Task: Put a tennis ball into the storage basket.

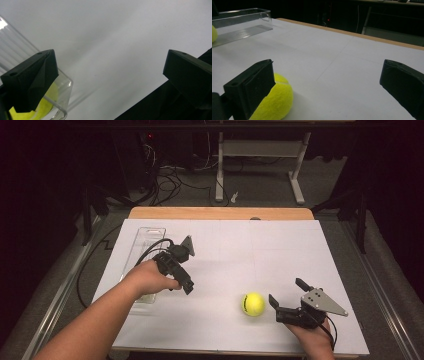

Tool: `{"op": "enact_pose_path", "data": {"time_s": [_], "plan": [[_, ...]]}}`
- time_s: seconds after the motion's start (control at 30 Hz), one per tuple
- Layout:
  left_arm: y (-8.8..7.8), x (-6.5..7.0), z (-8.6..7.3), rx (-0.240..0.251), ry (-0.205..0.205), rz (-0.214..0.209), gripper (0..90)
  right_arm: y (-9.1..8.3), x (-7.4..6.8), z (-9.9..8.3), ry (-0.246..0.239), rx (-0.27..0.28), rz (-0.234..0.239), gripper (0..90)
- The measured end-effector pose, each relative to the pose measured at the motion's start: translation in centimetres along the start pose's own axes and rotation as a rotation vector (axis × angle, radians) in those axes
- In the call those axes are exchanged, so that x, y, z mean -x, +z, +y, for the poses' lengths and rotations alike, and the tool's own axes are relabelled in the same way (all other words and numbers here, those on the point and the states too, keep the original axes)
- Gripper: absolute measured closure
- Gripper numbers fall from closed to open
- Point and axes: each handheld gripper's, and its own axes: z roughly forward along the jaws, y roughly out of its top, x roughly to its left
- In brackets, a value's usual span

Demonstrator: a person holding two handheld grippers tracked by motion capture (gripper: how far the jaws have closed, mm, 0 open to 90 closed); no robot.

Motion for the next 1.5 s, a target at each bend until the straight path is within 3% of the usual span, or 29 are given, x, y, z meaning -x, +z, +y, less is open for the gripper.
{"op": "enact_pose_path", "data": {"time_s": [0.3,0.57,1.07,1.2,1.5], "plan": [[0.4,1.5,-0.7,0.014,0.039,-0.031,0.7,0.0,-0.1,0.0,0.001,-0.003,0.003,0.4],[0.7,1.9,-1.1,0.003,0.059,-0.04,0.7,0.1,-0.9,0.2,0.001,0.005,0.031,0.4],[0.4,1.4,-0.7,-0.021,0.039,-0.051,0.7,0.8,-2.0,0.6,0.014,0.012,0.081,0.4],[0.5,1.1,-0.6,-0.005,0.023,-0.049,0.7,0.9,-2.3,0.7,0.019,0.014,0.09,0.4],[0.3,1.0,-0.6,-0.015,0.024,-0.056,0.7,1.1,-2.4,0.6,0.034,0.01,0.106,0.4]]}}
